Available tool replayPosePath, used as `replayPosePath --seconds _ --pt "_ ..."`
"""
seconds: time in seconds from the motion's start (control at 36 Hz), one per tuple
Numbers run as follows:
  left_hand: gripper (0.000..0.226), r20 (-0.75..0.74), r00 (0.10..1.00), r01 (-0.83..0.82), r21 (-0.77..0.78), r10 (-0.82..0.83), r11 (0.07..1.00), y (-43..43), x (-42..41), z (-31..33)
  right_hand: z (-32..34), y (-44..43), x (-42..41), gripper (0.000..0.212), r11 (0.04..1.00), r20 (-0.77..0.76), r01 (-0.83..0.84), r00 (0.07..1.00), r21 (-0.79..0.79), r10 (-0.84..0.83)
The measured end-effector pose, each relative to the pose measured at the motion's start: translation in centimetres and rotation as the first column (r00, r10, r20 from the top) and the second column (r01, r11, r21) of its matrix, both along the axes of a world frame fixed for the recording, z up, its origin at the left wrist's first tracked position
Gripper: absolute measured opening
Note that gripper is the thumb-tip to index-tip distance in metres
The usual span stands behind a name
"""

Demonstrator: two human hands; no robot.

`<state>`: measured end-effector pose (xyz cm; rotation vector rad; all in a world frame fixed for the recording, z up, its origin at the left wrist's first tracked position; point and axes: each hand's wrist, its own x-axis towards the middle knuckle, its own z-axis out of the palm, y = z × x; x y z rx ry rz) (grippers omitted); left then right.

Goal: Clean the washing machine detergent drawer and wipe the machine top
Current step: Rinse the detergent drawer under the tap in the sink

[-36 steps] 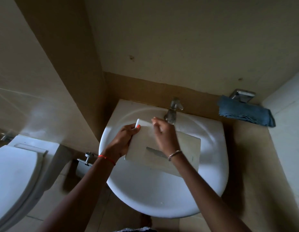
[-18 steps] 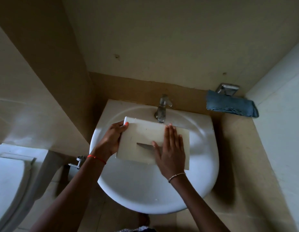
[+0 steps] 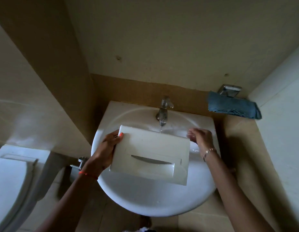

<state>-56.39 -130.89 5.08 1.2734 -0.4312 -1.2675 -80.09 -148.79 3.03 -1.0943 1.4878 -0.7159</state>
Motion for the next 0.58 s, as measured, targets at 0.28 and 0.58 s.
replayPosePath --seconds 0.28,0.58 --pt "0.057 -0.064 0.998 0.023 -0.061 -0.027 0.998 1.9 0.5 -0.8 -1.6 -4.6 8.3 0.033 0.727 0.448 -0.374 0.888 0.575 0.103" --pt "0.066 -0.138 0.990 0.004 -0.065 -0.013 0.998 2.5 0.9 -1.5 -3.8 -4.8 10.3 0.036 0.626 0.554 -0.414 0.832 0.661 -0.035"
